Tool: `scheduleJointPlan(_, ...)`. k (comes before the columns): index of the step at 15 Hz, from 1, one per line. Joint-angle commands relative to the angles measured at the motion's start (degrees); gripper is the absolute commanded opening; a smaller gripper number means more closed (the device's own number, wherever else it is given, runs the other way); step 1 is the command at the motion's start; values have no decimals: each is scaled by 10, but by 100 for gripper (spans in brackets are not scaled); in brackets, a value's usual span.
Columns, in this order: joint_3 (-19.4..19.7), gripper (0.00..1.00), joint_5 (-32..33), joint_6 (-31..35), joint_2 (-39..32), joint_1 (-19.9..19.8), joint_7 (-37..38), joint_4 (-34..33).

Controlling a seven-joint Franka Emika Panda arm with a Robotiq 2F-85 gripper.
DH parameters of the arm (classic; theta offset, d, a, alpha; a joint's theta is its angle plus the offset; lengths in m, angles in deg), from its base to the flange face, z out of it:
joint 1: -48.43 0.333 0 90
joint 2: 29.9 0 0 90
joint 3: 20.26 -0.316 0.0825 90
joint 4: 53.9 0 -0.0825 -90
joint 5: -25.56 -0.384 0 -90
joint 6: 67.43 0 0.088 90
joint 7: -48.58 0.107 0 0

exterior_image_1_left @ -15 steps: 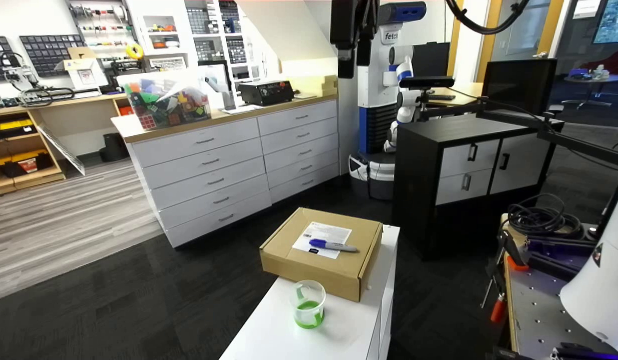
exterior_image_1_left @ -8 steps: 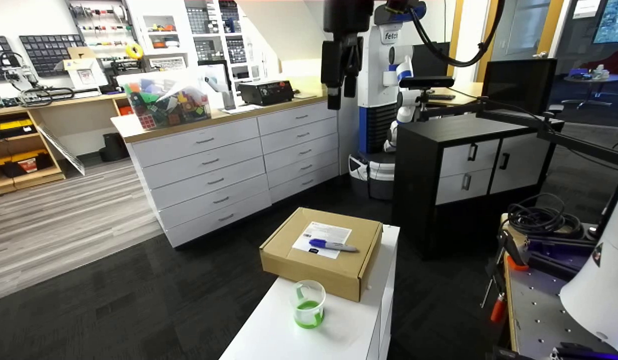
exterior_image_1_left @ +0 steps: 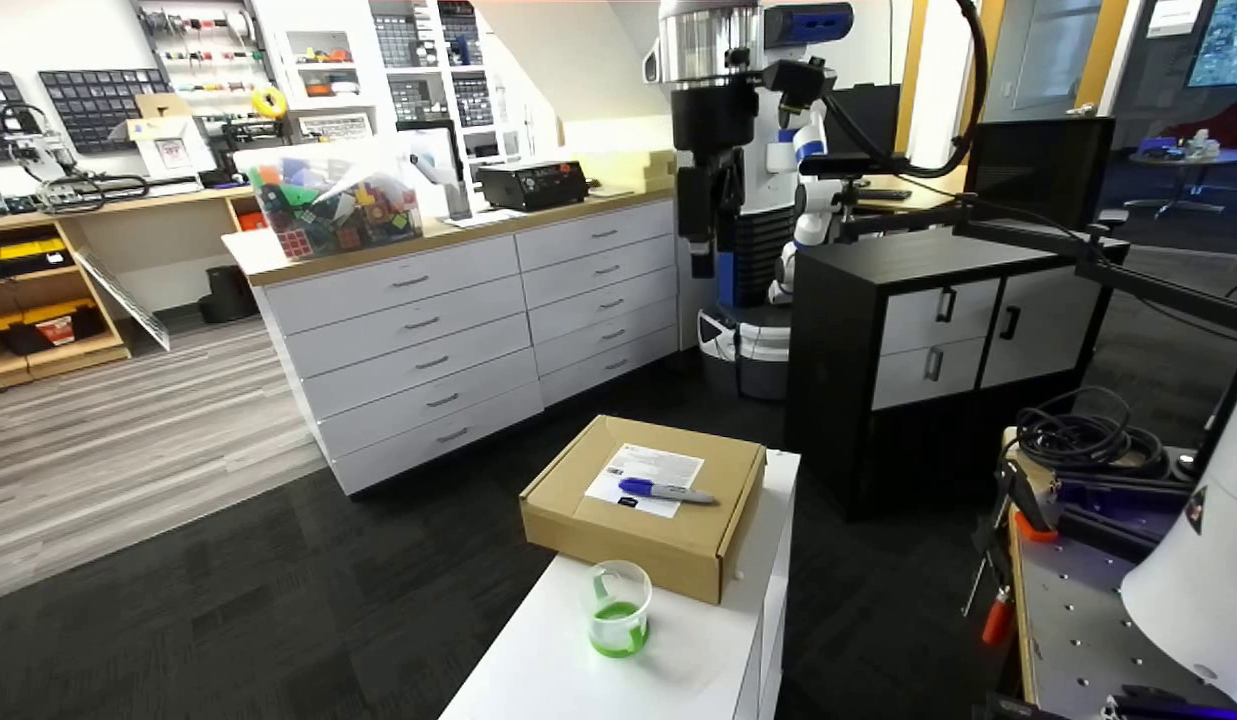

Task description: Pick the marker and place it in the cup

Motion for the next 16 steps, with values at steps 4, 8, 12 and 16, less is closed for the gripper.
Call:
scheduleJointPlan(4,4,100,-2,0,-14,-17,-7,21)
scheduleJointPlan(8,2,100,-1,0,-15,-16,-7,20)
scheduleJointPlan(12,3,100,1,27,-22,-16,-13,32)
scheduleJointPlan(16,8,100,5,101,-51,-19,-39,57)
